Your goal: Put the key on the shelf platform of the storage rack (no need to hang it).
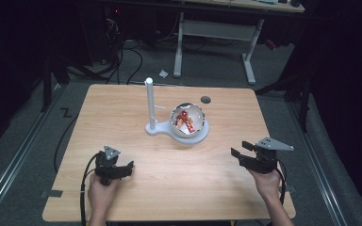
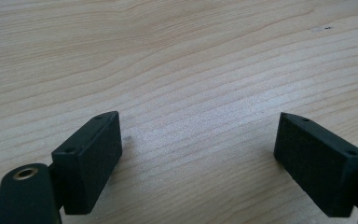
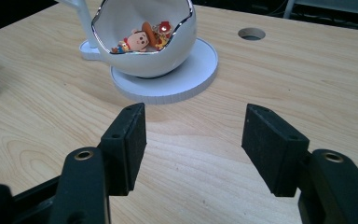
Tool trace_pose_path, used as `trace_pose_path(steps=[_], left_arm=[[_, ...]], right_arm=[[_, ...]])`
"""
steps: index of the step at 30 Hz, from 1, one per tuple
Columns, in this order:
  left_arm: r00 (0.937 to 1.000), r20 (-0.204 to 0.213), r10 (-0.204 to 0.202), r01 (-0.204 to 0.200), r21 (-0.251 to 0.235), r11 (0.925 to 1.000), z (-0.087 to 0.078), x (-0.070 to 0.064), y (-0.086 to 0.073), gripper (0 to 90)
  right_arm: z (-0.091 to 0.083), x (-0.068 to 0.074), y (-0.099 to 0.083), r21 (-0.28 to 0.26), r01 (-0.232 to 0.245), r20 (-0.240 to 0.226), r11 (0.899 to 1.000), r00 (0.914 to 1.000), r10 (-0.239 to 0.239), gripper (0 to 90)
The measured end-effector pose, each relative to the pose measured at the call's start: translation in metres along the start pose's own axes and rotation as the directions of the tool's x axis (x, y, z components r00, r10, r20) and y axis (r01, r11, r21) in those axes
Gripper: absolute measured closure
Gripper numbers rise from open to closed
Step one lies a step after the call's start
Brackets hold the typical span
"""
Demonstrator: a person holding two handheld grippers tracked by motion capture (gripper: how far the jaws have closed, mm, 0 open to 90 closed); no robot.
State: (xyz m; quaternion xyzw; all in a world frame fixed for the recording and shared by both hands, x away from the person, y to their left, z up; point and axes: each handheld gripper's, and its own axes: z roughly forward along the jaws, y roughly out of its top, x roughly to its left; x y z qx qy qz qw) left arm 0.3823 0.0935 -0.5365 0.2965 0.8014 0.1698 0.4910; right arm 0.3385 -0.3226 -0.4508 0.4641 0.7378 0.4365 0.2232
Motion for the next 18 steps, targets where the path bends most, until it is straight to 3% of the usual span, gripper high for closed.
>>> trace_pose_path(steps=[12, 18], left_arm=[[1.0, 0.0, 0.0, 0.0, 0.0, 1.0, 0.0, 0.0, 0.0, 15.3], [1.0, 0.0, -0.001, 0.001, 0.0, 1.0, 0.0, 0.0, 0.0, 15.3]], right_arm=[[0.016, 0.003, -0.008, 0.033, 0.017, 0.013, 0.999, 0.9998, -0.017, 38.4], [0.023, 0.003, -0.01, 0.052, 0.003, 0.01, 0.999, 0.9999, -0.004, 38.4]])
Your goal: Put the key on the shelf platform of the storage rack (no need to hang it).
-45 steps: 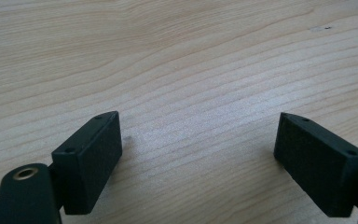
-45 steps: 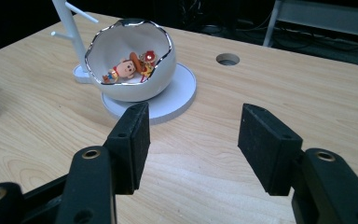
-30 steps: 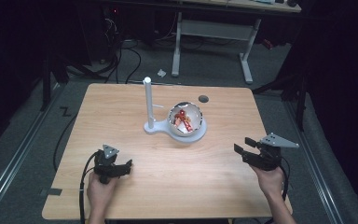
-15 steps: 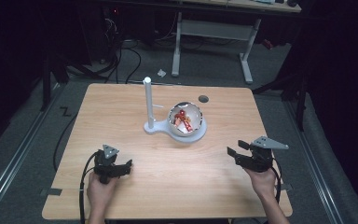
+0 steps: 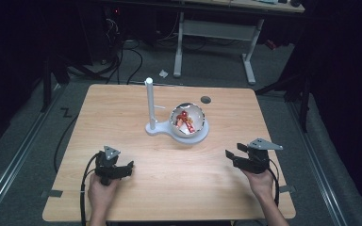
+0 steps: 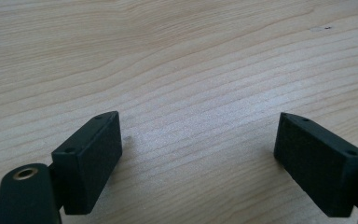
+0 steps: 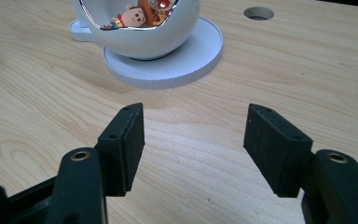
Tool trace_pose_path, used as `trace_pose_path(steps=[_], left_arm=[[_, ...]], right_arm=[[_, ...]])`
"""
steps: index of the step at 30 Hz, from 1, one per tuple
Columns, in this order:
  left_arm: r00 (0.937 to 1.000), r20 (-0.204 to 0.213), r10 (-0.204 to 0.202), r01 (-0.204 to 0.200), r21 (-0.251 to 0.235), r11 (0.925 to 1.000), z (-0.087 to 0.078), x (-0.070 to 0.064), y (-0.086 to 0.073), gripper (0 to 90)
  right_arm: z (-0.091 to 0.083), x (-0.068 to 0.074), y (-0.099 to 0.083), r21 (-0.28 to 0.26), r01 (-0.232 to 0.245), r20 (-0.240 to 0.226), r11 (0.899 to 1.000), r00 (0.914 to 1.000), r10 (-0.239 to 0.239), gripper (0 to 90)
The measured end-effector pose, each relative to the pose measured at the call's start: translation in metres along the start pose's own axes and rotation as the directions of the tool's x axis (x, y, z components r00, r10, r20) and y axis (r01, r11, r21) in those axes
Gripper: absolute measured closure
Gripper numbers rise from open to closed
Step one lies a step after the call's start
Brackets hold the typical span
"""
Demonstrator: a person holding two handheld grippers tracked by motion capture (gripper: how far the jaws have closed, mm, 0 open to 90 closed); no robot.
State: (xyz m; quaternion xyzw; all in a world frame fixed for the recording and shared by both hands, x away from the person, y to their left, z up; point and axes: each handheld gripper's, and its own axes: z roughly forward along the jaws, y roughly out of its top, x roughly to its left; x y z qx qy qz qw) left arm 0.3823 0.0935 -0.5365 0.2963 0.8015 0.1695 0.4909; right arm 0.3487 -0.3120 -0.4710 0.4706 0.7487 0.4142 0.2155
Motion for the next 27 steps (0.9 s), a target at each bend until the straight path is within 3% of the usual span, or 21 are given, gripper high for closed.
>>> trace_pose_path(steps=[27], left_arm=[[1.0, 0.0, -0.001, 0.001, 0.001, 1.0, 0.0, 0.0, 0.0, 15.3]], right_arm=[[0.034, 0.006, -0.015, 0.06, -0.006, -0.006, 0.998, 1.0, 0.006, 36.5]])
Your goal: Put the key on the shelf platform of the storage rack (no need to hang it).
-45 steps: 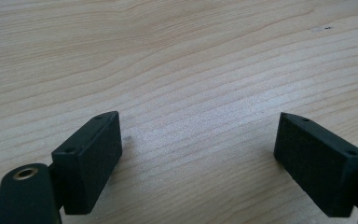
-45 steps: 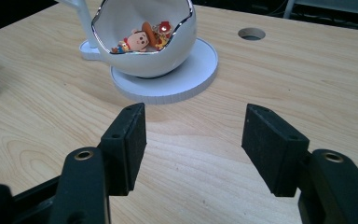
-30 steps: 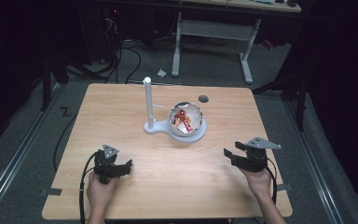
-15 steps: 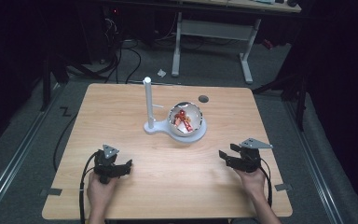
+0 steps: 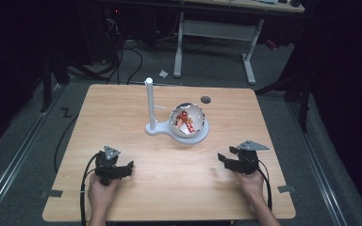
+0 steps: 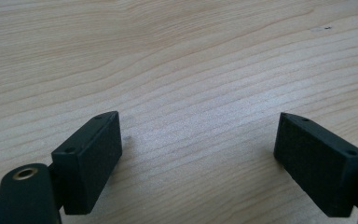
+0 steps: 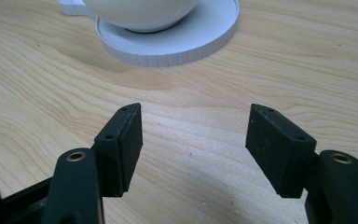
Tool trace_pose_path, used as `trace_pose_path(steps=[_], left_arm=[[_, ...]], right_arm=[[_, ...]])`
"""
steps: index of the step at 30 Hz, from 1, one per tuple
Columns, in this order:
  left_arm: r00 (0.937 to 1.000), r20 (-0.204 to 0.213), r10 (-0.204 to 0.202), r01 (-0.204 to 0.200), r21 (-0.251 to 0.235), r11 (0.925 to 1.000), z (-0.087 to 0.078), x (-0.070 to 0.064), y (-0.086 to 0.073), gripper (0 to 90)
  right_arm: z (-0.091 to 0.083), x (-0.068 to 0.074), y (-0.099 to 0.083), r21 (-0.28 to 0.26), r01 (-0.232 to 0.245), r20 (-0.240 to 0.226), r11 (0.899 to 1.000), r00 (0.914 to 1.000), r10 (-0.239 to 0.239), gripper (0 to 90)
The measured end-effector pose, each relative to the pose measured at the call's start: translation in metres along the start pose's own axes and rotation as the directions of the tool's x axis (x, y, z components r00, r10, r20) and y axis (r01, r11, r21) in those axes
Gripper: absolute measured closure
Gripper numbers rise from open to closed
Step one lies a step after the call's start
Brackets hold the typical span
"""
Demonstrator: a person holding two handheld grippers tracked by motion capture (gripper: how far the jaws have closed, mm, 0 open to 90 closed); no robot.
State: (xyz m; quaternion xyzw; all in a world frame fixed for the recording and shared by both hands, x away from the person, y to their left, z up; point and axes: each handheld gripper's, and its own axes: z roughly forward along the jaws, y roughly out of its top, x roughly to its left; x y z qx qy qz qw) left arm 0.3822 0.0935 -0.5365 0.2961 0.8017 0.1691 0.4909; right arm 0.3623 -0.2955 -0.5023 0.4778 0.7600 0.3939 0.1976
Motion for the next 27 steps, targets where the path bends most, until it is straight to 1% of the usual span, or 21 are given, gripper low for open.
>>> trace_pose_path(steps=[6, 10, 15, 20, 22, 23, 27], left_arm=[[1.0, 0.0, 0.0, 0.0, 0.0, 1.0, 0.0, 0.0, 0.0, 15.3], [1.0, 0.0, 0.0, 0.0, 0.0, 1.0, 0.0, 0.0, 0.0, 15.3], [1.0, 0.0, 0.001, -0.001, 0.0, 1.0, 0.0, 0.0, 0.0, 15.3], [1.0, 0.0, -0.001, 0.001, 0.0, 1.0, 0.0, 0.0, 0.0, 15.3], [1.0, 0.0, 0.0, 0.0, 0.0, 1.0, 0.0, 0.0, 0.0, 15.3], [1.0, 0.0, 0.0, 0.0, 0.0, 1.0, 0.0, 0.0, 0.0, 15.3], [1.0, 0.0, 0.0, 0.0, 0.0, 1.0, 0.0, 0.0, 0.0, 15.3]], right_arm=[[0.005, 0.001, -0.003, 0.014, 0.001, 0.006, 1.0, 1.0, -0.001, 36.5], [0.01, 0.003, -0.004, 0.032, 0.019, 0.014, 0.999, 0.9997, -0.019, 36.4], [0.014, 0.006, -0.006, 0.041, 0.021, 0.017, 0.999, 0.9996, -0.022, 36.4], [0.017, 0.008, -0.006, 0.05, 0.048, 0.025, 0.998, 0.9985, -0.049, 36.4], [0.018, 0.009, -0.006, 0.053, 0.048, 0.03, 0.997, 0.9983, -0.049, 36.5], [0.019, 0.009, -0.006, 0.053, 0.057, 0.031, 0.997, 0.9978, -0.059, 36.4], [0.021, 0.012, -0.007, 0.064, 0.059, 0.033, 0.996, 0.9976, -0.061, 36.4]])
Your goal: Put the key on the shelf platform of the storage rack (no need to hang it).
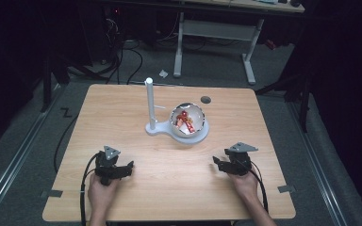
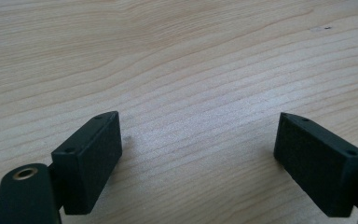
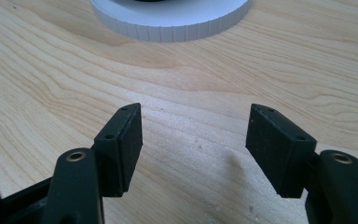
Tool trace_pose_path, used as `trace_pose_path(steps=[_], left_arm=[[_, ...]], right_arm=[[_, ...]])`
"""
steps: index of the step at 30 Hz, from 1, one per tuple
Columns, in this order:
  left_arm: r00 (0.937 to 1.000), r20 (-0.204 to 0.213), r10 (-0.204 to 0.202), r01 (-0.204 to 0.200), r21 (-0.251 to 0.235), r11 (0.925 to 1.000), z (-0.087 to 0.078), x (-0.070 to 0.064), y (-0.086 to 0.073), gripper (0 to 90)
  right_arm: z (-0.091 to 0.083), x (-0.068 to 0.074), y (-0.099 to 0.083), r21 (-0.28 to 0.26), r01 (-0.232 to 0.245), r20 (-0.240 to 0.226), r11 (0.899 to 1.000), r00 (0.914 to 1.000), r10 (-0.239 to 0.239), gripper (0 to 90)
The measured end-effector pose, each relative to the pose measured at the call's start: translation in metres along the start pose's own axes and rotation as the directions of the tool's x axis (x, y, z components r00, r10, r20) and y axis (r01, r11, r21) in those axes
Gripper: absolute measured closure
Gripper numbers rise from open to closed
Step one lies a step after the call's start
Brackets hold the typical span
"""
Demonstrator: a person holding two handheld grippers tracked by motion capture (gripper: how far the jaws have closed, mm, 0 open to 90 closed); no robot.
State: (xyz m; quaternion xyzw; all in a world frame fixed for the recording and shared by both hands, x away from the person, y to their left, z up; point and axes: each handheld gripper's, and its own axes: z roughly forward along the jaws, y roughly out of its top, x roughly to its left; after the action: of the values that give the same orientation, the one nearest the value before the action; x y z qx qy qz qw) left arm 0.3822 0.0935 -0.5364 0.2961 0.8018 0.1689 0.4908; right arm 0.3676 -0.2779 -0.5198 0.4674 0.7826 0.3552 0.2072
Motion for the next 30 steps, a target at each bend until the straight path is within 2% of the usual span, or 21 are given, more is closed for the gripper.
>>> trace_pose_path(steps=[20, 24, 30], left_arm=[[1.0, 0.0, -0.001, 0.001, 0.0, 1.0, 0.0, 0.0, 0.0, 15.3], [1.0, 0.0, 0.0, 0.0, 0.0, 1.0, 0.0, 0.0, 0.0, 15.3], [1.0, 0.0, 0.002, -0.002, -0.001, 1.0, 0.0, 0.0, 0.0, 15.3]], right_arm=[[0.01, 0.006, -0.002, 0.049, 0.038, 0.017, 0.998, 0.9991, -0.039, 35.1], [0.012, 0.005, -0.005, 0.04, 0.024, 0.014, 0.999, 0.9996, -0.024, 33.5], [0.012, 0.004, -0.004, 0.041, 0.026, 0.014, 0.999, 0.9995, -0.027, 33.1]])
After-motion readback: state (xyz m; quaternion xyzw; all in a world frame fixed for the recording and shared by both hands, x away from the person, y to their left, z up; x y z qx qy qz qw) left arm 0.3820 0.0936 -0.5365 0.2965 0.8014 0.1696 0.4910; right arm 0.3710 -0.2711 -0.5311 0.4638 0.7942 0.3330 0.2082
